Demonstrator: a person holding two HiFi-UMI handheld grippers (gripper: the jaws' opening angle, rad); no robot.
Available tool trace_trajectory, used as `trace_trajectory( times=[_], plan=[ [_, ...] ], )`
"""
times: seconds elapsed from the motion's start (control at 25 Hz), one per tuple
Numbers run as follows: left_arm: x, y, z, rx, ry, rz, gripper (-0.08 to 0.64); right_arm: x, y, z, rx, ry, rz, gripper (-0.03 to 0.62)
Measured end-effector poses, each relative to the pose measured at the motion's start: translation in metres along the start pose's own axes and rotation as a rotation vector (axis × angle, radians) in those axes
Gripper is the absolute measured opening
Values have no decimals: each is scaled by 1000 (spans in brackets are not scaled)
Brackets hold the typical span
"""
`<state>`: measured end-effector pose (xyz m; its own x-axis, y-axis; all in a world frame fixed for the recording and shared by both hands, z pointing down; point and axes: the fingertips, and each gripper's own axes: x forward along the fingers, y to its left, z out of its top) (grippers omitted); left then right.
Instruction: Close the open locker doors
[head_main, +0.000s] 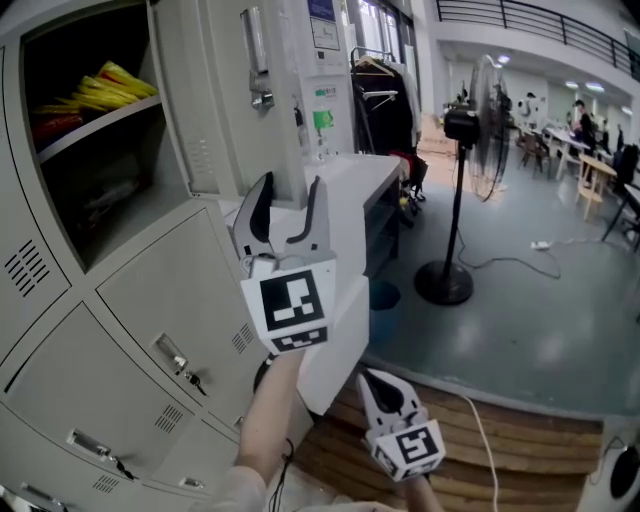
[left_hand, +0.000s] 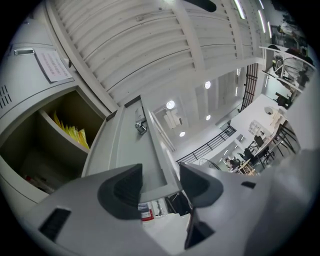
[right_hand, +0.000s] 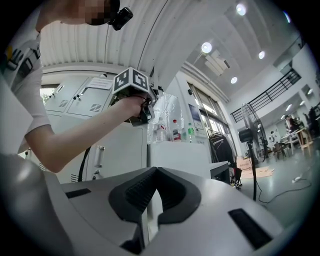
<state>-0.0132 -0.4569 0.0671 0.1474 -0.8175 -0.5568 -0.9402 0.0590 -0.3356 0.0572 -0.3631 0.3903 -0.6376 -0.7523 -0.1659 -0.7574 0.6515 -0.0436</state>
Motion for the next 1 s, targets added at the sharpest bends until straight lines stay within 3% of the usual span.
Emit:
trace_trajectory(
  times=[0.52,0.8,1.0],
  plan=[
    [-67,45,34,-16,-26,103,233,-9,36,0,-17,-19,115,5],
    [-104,82,47,73,-13,209,194,-7,65,6,-11,-6,193,5],
    [-120,114,37,125,41,258,160,3,89,9,-15,-24,255,5]
  ],
)
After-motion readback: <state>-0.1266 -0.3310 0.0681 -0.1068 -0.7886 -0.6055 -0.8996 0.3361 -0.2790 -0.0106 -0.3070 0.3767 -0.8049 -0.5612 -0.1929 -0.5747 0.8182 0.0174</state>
